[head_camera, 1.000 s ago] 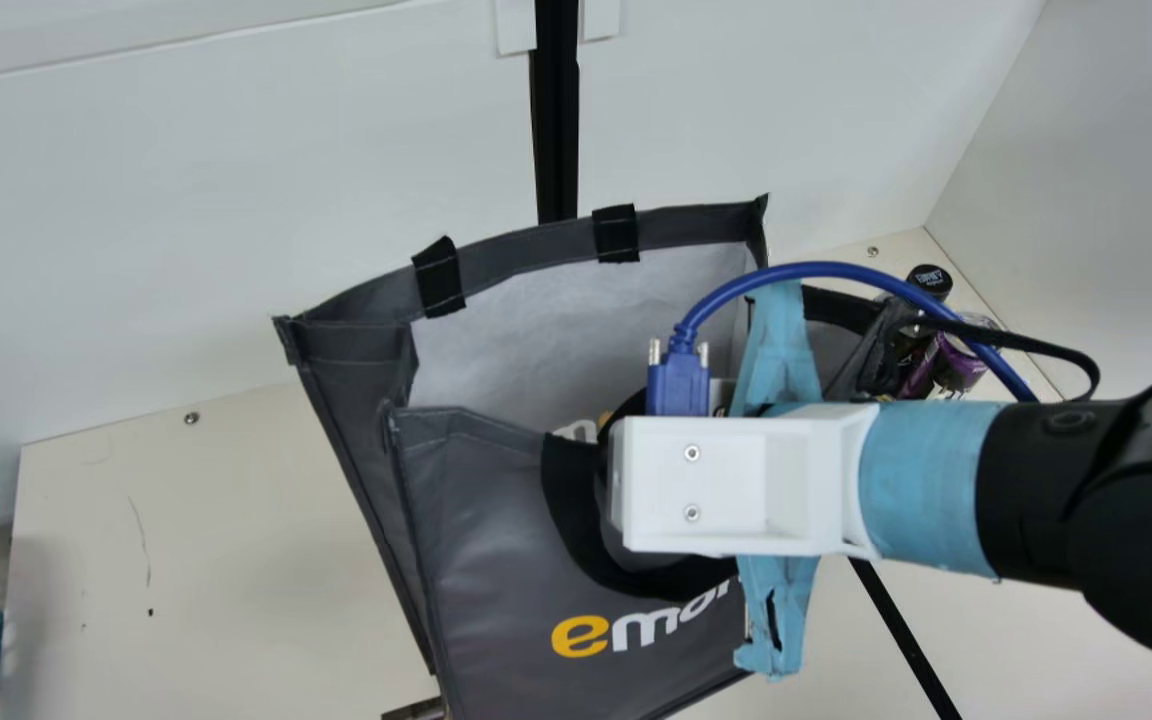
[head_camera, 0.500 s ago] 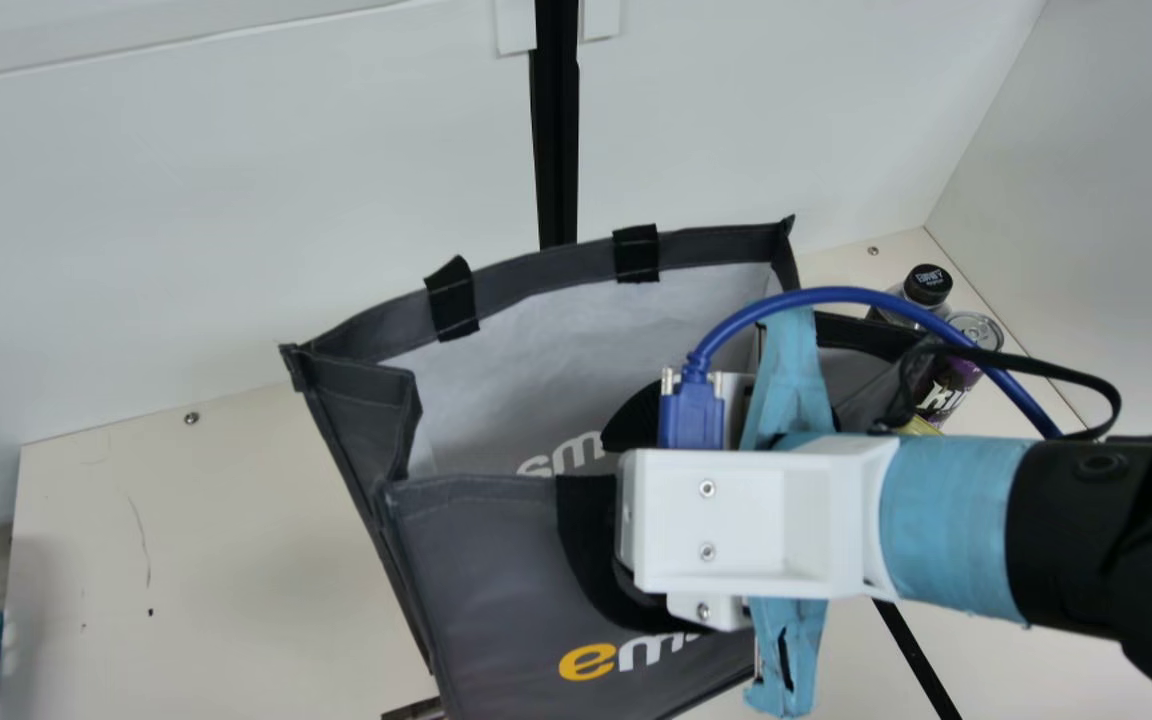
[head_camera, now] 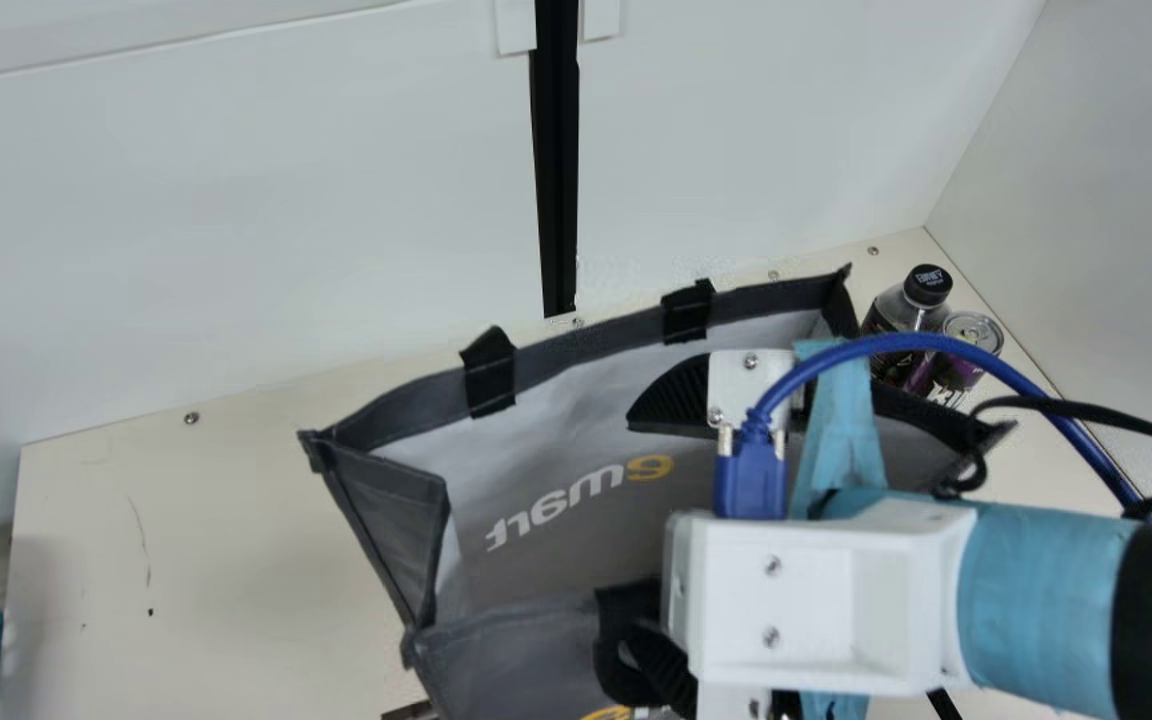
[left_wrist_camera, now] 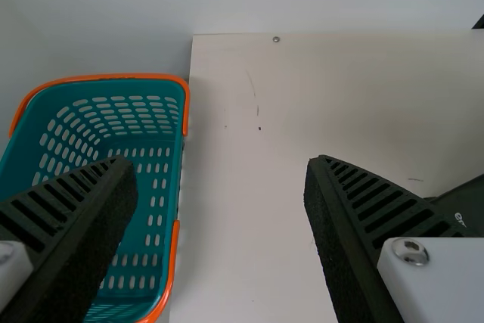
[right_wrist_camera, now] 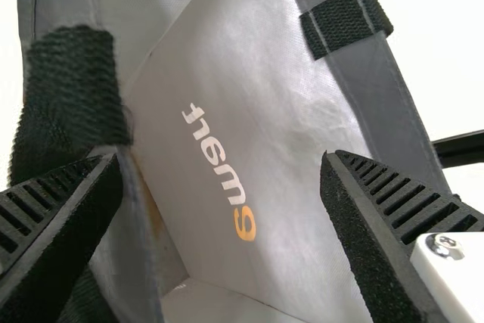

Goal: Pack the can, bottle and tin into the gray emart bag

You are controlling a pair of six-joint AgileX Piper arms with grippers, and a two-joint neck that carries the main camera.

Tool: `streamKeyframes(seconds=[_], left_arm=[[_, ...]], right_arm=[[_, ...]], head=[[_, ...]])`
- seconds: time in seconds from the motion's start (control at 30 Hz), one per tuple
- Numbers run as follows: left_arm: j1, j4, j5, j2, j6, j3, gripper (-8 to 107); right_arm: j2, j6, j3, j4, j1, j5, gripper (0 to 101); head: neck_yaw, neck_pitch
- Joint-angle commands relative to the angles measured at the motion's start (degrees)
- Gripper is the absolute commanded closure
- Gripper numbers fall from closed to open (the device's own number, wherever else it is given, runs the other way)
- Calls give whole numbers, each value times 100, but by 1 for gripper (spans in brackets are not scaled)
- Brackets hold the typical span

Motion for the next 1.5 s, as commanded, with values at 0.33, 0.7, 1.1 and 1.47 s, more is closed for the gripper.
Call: streamKeyframes(seconds=[0.33, 0.7, 1.1, 1.47], left_arm=[[0, 0, 0, 0, 0, 0, 9], [0, 0, 0, 0, 0, 0, 9], [0, 0, 0, 0, 0, 0, 9], [0, 0, 0, 0, 0, 0, 9]], right_arm=[[-410, 389, 130, -491, 545, -13, 10], [-761, 533, 169, -739, 781, -13, 10], [-926, 1095, -255, -786, 688, -13, 10], [-786, 1884, -1054, -1113, 702, -13, 10]], head=[[-5, -130], [-5, -130], [-5, -130], [-5, -130]])
